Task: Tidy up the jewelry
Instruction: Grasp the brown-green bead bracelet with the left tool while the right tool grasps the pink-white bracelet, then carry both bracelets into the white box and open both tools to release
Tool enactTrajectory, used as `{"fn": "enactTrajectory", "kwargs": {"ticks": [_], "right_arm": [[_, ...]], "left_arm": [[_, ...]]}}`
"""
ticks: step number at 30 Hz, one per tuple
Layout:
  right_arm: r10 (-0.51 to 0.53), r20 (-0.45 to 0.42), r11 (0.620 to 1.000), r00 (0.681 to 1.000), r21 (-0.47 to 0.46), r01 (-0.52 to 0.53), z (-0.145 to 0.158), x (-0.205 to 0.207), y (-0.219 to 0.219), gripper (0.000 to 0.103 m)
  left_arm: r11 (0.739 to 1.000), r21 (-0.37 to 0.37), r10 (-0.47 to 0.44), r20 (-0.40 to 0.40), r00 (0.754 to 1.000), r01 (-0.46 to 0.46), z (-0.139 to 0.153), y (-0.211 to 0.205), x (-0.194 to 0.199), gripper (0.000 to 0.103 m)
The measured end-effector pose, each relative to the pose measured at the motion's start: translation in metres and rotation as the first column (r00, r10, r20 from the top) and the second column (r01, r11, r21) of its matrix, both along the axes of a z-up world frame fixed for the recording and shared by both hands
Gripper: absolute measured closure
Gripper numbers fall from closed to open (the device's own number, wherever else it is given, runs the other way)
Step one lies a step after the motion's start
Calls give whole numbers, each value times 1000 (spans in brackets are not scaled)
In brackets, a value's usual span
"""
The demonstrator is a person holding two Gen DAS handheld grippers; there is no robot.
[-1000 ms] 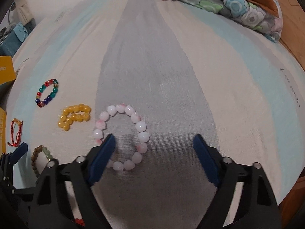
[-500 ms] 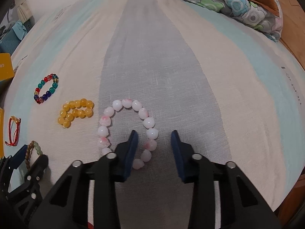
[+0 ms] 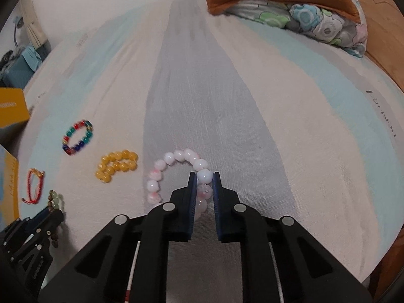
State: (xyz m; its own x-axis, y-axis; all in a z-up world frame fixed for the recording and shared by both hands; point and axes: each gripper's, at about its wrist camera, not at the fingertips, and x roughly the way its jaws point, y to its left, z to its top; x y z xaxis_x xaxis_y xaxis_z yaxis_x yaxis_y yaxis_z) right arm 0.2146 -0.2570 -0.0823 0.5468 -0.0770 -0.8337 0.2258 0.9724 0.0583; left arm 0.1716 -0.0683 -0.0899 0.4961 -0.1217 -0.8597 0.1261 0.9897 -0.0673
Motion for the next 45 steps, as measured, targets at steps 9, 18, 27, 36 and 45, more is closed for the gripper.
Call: {"fn": "enactTrajectory", "kwargs": {"ticks": [9, 18, 27, 36, 45], "right_arm": [[29, 67, 1000, 997, 12, -29, 25, -13, 8, 91], [63, 95, 998, 993, 17, -65, 37, -16, 12, 91], [80, 112, 997, 990, 7, -81, 59, -27, 24, 91], [92, 133, 996, 987, -7, -91, 90, -40, 45, 91], [141, 150, 990, 979, -16, -140, 113, -48, 85, 91]], "left_arm": [[1000, -16, 1, 20, 1000, -1, 14, 7, -4, 85], [1000, -24, -6, 39, 999, 7, 42, 8, -5, 85], [1000, -15, 9, 69, 998, -8, 71, 18, -8, 84], [1000, -11, 20, 82, 996, -19, 90, 36, -17, 84], [998, -5, 56, 114, 992, -56, 114, 69, -30, 84]]}}
